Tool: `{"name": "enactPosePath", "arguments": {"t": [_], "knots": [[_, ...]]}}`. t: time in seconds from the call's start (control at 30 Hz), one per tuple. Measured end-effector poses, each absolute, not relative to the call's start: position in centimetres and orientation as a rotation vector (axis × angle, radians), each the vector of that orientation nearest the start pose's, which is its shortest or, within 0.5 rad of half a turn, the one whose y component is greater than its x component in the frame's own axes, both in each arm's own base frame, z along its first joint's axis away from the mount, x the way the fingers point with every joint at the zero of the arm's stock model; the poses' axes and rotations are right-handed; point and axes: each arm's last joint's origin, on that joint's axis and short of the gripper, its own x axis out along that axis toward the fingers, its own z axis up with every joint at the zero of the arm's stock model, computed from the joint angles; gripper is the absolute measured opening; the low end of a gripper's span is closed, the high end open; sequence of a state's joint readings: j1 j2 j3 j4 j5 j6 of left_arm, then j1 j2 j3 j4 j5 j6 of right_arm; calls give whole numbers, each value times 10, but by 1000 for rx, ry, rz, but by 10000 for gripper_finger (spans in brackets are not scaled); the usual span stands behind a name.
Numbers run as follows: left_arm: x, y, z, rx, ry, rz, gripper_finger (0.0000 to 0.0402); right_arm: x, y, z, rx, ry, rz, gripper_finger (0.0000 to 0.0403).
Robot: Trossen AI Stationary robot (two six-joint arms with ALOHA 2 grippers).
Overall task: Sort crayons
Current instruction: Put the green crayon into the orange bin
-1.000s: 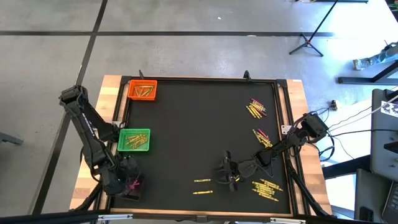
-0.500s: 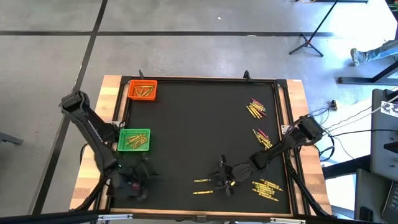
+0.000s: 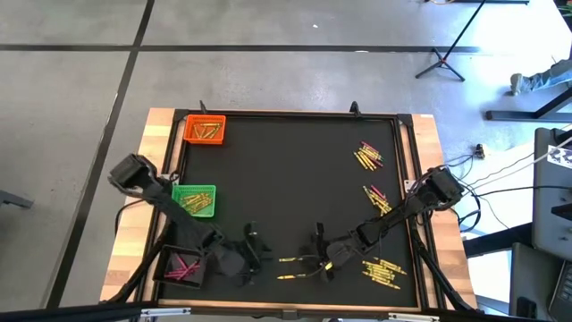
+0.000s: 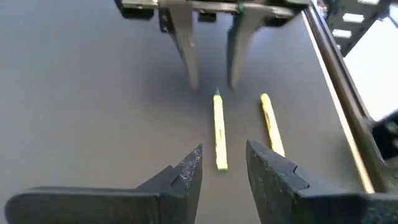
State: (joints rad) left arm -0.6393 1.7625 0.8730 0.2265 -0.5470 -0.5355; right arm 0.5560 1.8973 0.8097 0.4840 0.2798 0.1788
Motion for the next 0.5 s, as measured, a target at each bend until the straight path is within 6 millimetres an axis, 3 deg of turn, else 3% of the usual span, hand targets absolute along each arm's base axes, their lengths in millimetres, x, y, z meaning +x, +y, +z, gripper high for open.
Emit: {"name": "enactPosePath", "arguments": {"t": [0.2, 0.5], "knots": [[311, -184, 135, -178, 492, -12, 107, 304, 179, 113, -85, 535, 222, 170], [325, -180, 96, -195, 501, -56, 107, 304, 179, 113, -85, 535, 221, 170]]}}
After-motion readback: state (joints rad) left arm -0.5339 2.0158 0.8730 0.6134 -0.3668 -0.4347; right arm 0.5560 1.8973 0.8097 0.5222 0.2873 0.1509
